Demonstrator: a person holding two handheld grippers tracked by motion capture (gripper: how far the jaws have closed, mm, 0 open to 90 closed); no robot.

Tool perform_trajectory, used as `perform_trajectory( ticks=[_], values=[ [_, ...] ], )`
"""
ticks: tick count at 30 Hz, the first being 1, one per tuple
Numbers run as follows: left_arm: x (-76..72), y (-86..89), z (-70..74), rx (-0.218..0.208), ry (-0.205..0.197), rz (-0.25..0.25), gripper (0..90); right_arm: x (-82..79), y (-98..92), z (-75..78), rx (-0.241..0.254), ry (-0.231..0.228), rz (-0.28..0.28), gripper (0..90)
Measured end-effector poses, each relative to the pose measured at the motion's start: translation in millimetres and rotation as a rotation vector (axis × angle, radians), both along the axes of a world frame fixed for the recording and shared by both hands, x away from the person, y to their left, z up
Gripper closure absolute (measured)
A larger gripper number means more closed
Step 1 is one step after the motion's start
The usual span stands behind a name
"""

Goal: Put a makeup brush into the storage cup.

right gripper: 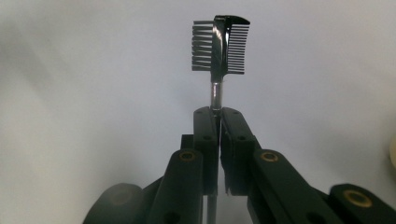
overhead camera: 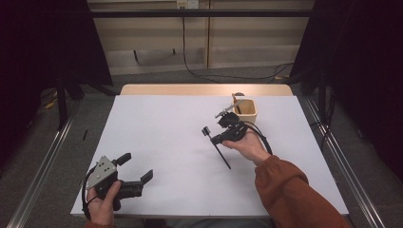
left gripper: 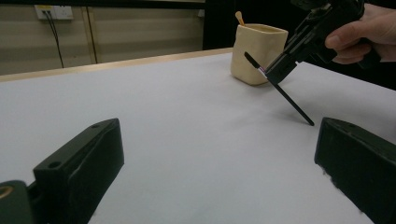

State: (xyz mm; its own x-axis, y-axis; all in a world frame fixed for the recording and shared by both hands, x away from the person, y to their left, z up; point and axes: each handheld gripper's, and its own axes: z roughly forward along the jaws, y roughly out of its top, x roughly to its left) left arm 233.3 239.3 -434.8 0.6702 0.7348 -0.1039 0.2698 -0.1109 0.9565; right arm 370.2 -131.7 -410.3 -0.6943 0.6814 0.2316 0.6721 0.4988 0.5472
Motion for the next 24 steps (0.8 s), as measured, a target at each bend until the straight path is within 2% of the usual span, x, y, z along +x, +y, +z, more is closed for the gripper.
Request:
perform_trajectory(
  ticks=[8,9,10,14,17,20,24],
  values=[
    [-0.2,-0.2,0.1,-0.001,0.001,0.002,1.3,-5.0,-6.5,7.0,0.106,-0.099,-0.018,85.5],
    [0.0,-0.1,0.1,0.0,-0.001,0.0,1.3,-6.1,-7.4,7.9,0.119,-0.114,-0.021,85.5],
    [-0.2,-0.3,0.0,-0.003,0.001,-0.001,1.3,-8.2,-8.3,8.5,0.133,-0.148,-0.018,85.5],
    [-0.3,0.0,0.0,-0.003,0.0,0.0,1.3,-13.3,-12.2,10.6,0.162,-0.207,-0.035,85.5],
    [-0.1,0.2,0.2,0.0,-0.005,-0.005,1.3,-13.9,-16.7,13.8,0.184,-0.233,-0.055,85.5],
    [0.0,-0.1,0.2,0.002,-0.004,-0.005,1.3,-13.7,-18.4,14.3,0.181,-0.236,-0.057,85.5],
    [-0.2,-0.2,0.0,-0.001,0.0,-0.002,1.3,-13.5,-20.3,14.8,0.203,-0.248,-0.072,85.5]
  ],
)
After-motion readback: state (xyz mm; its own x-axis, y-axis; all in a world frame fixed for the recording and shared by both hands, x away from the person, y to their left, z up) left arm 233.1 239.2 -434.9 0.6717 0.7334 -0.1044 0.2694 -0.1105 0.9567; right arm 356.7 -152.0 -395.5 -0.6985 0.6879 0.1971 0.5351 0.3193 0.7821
